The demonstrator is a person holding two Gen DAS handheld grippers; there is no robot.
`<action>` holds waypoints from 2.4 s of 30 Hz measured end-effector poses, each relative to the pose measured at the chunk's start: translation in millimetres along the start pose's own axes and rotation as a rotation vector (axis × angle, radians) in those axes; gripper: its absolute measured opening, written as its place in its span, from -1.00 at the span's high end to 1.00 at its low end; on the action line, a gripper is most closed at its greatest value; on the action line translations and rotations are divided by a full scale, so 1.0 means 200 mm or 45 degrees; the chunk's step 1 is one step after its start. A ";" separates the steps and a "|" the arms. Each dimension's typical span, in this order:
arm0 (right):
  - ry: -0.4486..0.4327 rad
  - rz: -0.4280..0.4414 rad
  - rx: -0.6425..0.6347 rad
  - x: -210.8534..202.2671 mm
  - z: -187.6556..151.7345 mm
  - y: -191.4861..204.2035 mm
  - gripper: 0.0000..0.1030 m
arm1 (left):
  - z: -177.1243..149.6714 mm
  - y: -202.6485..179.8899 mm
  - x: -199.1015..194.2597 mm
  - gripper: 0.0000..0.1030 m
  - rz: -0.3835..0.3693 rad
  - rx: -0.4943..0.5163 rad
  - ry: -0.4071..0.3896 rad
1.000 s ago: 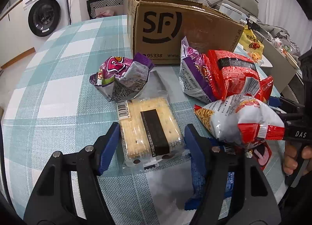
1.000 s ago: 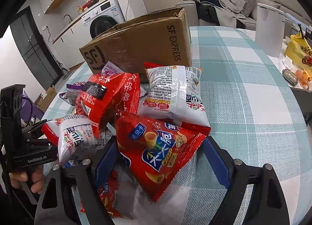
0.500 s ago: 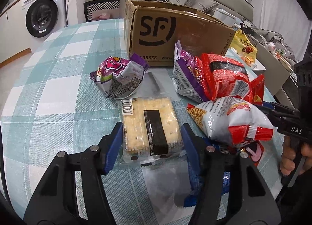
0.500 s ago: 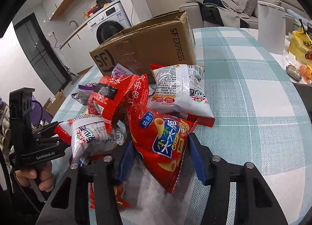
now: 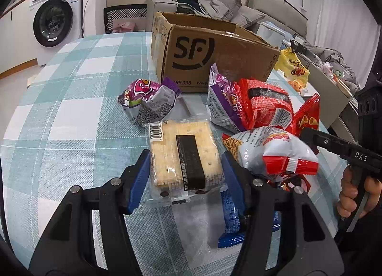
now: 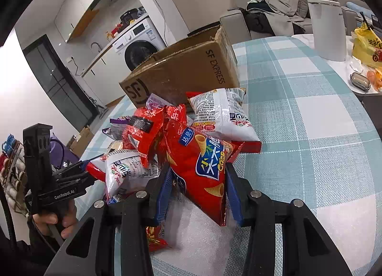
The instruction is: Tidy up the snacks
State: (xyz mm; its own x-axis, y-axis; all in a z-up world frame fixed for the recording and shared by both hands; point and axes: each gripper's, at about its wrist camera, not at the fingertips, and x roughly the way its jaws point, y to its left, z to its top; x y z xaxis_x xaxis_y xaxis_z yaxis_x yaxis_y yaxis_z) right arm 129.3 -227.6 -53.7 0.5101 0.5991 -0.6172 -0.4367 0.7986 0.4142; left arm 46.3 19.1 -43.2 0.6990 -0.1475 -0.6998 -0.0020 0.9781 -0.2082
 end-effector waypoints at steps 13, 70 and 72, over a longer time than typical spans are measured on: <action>-0.103 0.070 0.066 -0.13 0.00 -0.02 0.17 | 0.05 -0.03 -0.16 -0.11 -0.021 -0.017 -0.075; -0.342 0.088 0.091 -0.18 0.56 0.12 0.16 | 0.75 -0.21 -0.13 0.13 -0.015 0.070 -0.234; -0.326 0.085 0.107 -0.15 0.57 0.10 0.16 | 0.77 -0.21 -0.10 0.27 0.003 0.086 -0.209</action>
State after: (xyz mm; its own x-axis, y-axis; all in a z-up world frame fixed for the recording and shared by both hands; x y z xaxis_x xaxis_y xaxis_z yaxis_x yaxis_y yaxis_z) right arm 190.1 -223.4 49.7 0.6577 0.6375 -0.4014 -0.4185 0.7522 0.5089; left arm 142.3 3.6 84.3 0.8062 -0.1248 -0.5783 0.0407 0.9869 -0.1563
